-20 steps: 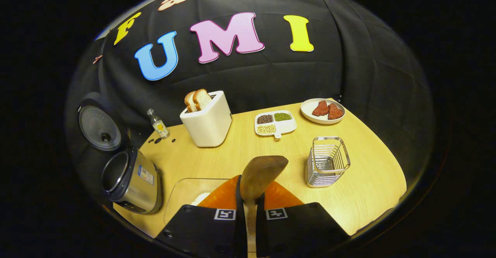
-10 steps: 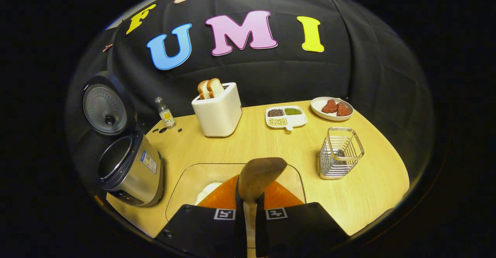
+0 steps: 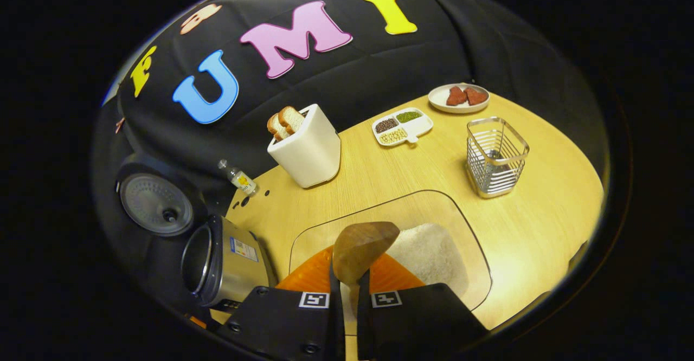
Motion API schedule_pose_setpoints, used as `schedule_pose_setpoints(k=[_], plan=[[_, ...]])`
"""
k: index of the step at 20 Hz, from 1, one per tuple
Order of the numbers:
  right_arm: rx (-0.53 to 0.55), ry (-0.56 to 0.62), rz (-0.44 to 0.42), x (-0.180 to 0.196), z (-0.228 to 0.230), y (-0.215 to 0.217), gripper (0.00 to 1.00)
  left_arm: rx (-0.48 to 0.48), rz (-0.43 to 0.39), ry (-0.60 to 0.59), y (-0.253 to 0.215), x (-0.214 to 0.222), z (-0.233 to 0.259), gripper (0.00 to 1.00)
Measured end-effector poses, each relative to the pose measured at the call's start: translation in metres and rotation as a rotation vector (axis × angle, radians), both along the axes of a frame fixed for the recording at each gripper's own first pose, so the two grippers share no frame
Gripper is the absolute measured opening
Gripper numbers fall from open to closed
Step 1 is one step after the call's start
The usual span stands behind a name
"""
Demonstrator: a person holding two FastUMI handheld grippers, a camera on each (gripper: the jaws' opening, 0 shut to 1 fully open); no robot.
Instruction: Close the left gripper, press the button to open the rice cooker; take a wooden spoon from the chopstick holder with the right hand, scoop a spoonful of rice and pour it into the rice cooker, then put the wooden spoon back into the chopstick holder.
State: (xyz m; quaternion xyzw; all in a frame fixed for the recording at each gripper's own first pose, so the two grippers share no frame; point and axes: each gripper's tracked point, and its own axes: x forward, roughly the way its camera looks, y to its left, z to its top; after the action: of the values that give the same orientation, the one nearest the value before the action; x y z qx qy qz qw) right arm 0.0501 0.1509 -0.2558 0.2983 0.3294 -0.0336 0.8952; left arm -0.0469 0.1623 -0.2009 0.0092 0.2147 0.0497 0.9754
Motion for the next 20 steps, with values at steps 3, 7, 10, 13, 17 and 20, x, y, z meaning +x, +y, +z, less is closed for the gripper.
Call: schedule_pose_setpoints(k=[3,7,10,13,17,20], plan=[[0.071,0.011,-0.040,-0.002,0.006,-0.004,0.13,-0.007,0.004,-0.009,0.002,0.000,0.003,0.96],[0.121,0.008,-0.095,0.000,0.015,-0.027,0.13,-0.014,0.004,-0.020,0.003,0.003,0.006,0.93],[0.194,0.008,-0.172,0.003,0.028,-0.050,0.13,-0.007,-0.002,-0.030,0.005,0.005,0.010,0.96],[0.270,0.002,-0.223,0.006,0.043,-0.060,0.13,-0.009,-0.001,-0.040,0.007,0.008,0.018,0.96],[0.363,-0.008,-0.247,0.013,0.066,-0.062,0.13,-0.016,0.002,-0.060,0.009,0.011,0.026,0.96],[0.431,-0.014,-0.255,0.021,0.083,-0.056,0.13,-0.016,0.008,-0.075,0.012,0.013,0.032,0.96]])
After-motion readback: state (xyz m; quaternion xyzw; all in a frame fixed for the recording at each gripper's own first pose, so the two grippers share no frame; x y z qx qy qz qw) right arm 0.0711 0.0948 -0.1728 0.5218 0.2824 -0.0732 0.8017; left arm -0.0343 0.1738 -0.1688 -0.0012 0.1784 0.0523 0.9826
